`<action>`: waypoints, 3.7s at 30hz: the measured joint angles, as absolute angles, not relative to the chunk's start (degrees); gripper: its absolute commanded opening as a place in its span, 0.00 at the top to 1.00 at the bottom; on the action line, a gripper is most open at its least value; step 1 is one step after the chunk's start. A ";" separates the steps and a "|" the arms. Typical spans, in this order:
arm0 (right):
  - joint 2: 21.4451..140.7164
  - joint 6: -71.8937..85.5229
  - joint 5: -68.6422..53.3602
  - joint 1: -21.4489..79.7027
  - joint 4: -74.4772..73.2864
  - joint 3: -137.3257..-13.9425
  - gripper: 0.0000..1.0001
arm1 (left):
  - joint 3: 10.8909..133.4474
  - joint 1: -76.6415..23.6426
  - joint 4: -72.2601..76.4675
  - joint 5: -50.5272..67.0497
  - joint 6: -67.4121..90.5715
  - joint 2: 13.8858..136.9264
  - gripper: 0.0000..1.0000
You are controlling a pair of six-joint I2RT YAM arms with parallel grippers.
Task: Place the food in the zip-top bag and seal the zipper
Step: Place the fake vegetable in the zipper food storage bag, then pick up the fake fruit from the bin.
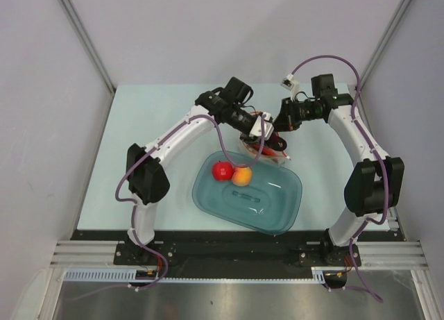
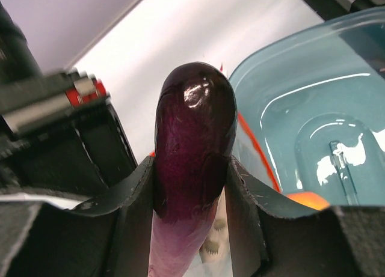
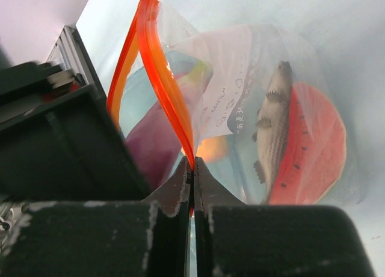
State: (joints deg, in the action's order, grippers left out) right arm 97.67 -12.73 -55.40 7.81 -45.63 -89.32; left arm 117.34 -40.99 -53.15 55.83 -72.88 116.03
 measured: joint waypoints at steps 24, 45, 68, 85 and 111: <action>98.52 -13.34 -54.76 8.54 -46.19 -93.06 1.00 | 82.78 -33.54 -40.47 50.78 -57.80 86.04 0.06; 100.95 -12.67 -54.00 9.17 -46.74 -95.59 1.00 | 62.59 -38.00 -18.41 37.65 -53.91 95.64 0.01; 100.95 -13.61 -51.70 10.76 -46.89 -95.46 1.00 | 63.48 -43.57 -17.37 34.65 -53.39 101.71 0.00; 100.95 -13.63 -51.70 10.76 -46.94 -95.24 1.00 | 63.22 -50.74 -6.26 29.06 -42.87 104.40 0.01; 100.95 -13.61 -51.70 10.76 -46.87 -94.52 1.00 | 64.40 -54.63 0.60 24.51 -30.96 107.26 0.00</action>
State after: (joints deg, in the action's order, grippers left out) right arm 100.95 -13.61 -51.70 10.76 -46.87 -94.52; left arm 64.40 -54.63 0.60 24.51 -30.96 107.26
